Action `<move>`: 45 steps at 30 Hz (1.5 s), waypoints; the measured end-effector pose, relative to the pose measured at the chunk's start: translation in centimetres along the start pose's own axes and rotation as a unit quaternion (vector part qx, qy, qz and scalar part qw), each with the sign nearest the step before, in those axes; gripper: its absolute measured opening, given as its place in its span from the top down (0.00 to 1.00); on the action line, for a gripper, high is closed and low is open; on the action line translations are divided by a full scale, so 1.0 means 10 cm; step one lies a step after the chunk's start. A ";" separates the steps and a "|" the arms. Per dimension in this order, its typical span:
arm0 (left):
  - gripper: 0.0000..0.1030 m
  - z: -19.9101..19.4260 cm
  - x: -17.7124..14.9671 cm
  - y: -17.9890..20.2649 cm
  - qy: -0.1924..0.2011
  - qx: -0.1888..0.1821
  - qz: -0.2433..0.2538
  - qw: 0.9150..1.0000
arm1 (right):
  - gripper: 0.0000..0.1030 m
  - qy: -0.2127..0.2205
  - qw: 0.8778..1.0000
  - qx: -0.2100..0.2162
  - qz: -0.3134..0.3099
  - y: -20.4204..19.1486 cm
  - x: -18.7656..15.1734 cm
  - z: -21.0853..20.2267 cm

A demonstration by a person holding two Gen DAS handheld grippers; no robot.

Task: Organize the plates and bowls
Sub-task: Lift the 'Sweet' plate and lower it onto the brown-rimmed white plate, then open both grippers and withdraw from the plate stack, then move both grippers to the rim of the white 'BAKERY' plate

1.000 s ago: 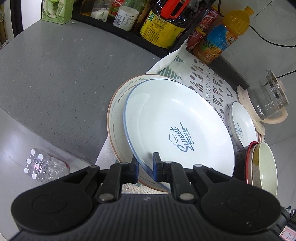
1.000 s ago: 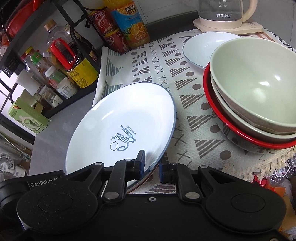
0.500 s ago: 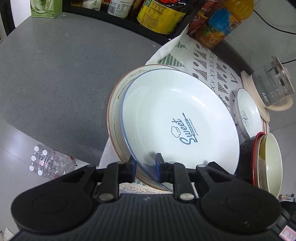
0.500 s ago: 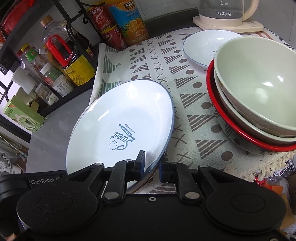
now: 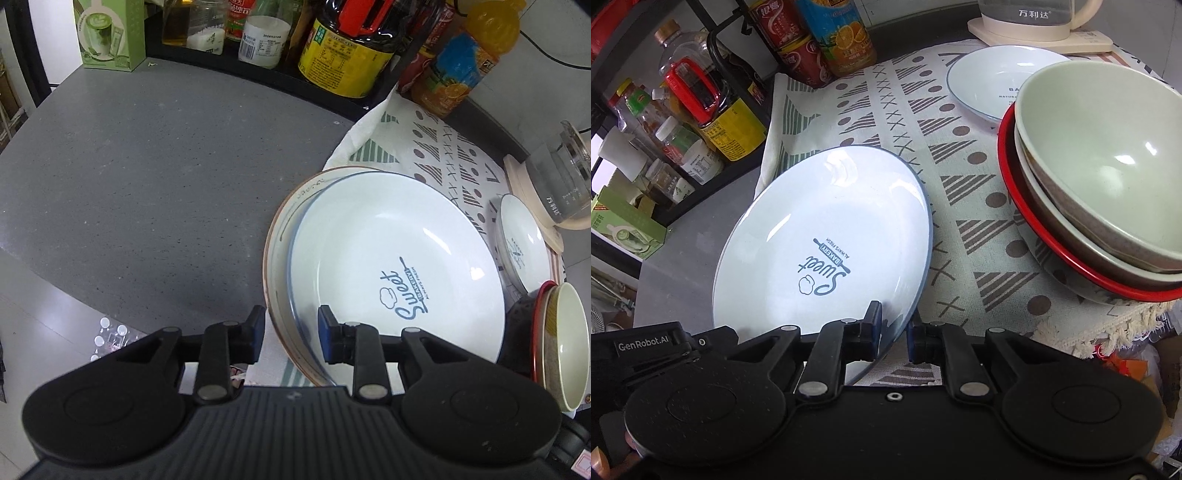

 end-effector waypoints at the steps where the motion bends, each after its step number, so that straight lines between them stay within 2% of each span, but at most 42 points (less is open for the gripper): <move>1: 0.73 0.01 0.00 -0.02 0.000 0.005 -0.003 1.000 | 0.86 -0.001 1.000 -0.001 0.000 0.00 0.00 0.01; 7: 0.73 0.02 0.03 -0.10 0.008 0.008 -0.011 1.000 | 0.84 -0.009 1.000 -0.001 0.001 -0.01 -0.02 0.08; 12: 0.73 0.01 0.06 -0.14 0.016 0.035 -0.008 0.999 | 0.79 -0.013 1.000 0.001 -0.005 -0.03 0.01 0.11; 18: 0.72 -0.05 0.15 -0.06 0.017 0.022 -0.011 1.000 | 0.77 -0.002 1.000 0.004 -0.008 -0.03 0.12 0.00; 20: 0.71 -0.08 0.20 -0.01 0.024 0.020 -0.008 0.999 | 0.68 0.014 1.000 0.013 -0.015 -0.07 0.21 -0.08; 22: 0.62 -0.12 0.26 0.03 0.028 0.017 -0.006 0.999 | 0.57 0.032 0.999 0.024 -0.023 -0.12 0.31 -0.16; 26: 0.45 -0.19 0.38 0.16 0.045 0.009 0.002 0.999 | 0.54 0.058 0.997 0.040 -0.028 -0.19 0.51 -0.27; 28: 0.35 -0.22 0.44 0.24 0.053 0.001 0.005 0.999 | 0.47 0.070 0.996 0.047 -0.023 -0.17 0.63 -0.33; 30: 0.30 -0.24 0.49 0.32 0.059 -0.005 0.007 0.998 | 0.40 0.083 0.995 0.050 -0.019 -0.15 0.75 -0.38; 37: 0.28 -0.19 0.64 0.62 0.059 -0.020 0.031 0.998 | 0.17 0.113 0.992 0.049 0.023 0.04 1.09 -0.48; 45: 0.27 -0.09 0.73 1.03 0.055 -0.046 0.067 0.995 | 0.14 0.142 0.989 0.014 0.044 0.35 1.30 -0.53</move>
Point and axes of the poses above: each gripper's, at about its wrist camera, not at the fingertips, and z roughly the way its jaws point, y to its right, x to its top, the point moved 7 cm from there along z, roughly the way its jaws point, and after that the axes turned 8 degrees about y, right-handed, at the moved point
